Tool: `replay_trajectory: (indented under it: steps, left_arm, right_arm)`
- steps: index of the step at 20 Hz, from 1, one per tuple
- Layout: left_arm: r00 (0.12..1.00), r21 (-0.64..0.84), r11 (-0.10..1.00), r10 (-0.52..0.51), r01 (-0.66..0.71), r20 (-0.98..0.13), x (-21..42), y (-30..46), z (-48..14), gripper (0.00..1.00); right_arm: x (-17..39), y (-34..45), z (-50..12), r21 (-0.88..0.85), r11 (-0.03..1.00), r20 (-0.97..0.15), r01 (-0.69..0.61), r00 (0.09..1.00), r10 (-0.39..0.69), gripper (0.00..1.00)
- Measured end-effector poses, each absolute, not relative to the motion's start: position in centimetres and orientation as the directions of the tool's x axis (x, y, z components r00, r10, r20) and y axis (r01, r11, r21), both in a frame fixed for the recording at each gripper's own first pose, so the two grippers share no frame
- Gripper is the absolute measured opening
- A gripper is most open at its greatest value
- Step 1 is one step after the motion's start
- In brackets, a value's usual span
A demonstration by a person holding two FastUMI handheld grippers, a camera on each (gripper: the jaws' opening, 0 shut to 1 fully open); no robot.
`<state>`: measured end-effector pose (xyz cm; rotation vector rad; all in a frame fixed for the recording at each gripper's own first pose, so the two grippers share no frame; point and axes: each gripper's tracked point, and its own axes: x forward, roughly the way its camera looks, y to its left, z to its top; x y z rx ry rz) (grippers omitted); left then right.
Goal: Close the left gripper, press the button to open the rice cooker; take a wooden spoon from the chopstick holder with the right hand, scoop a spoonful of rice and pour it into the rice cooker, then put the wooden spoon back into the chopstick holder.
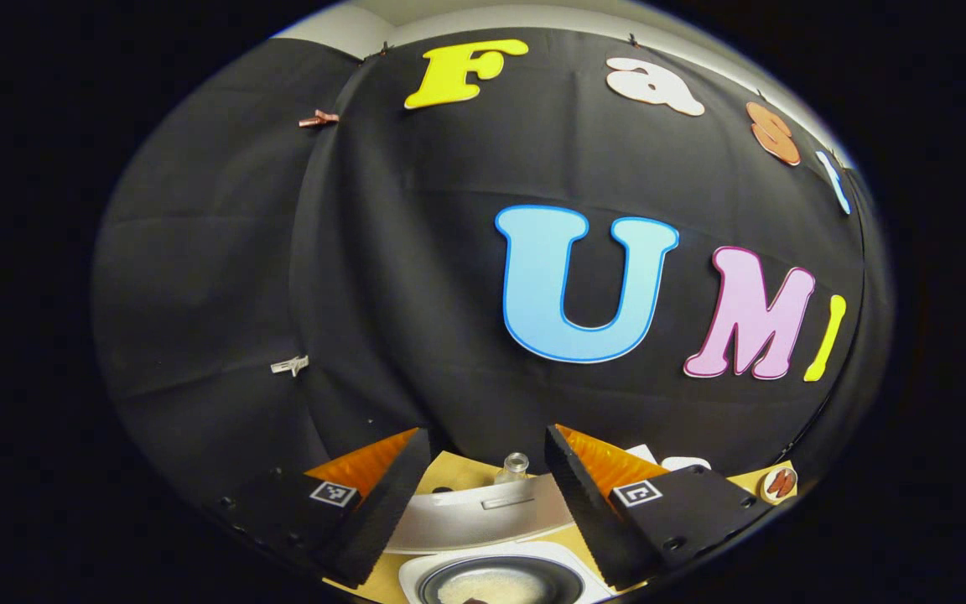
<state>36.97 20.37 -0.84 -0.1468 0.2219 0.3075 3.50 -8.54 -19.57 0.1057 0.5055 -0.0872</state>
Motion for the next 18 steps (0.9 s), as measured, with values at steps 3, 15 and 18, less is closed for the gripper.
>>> replay_trajectory:
  steps: [3,15,18]
  left_arm:
    - [0.904,-0.091,0.936,0.298,-0.340,-0.306,36.9,20.2,-2.3,0.96]
    - [0.815,-0.094,0.914,0.301,-0.395,-0.495,28.1,12.1,-7.8,0.98]
    - [0.786,-0.091,0.911,0.293,-0.403,-0.544,25.4,10.1,-11.3,0.98]
  right_arm:
    - [3.6,-7.8,-19.9,0.092,0.991,-0.491,0.094,0.870,-0.037,0.98]
    - [7.9,-4.6,-21.8,0.175,0.982,-0.474,-0.072,0.868,0.148,0.98]
    - [8.4,-4.1,-22.3,0.175,0.975,-0.477,-0.138,0.854,0.207,0.98]
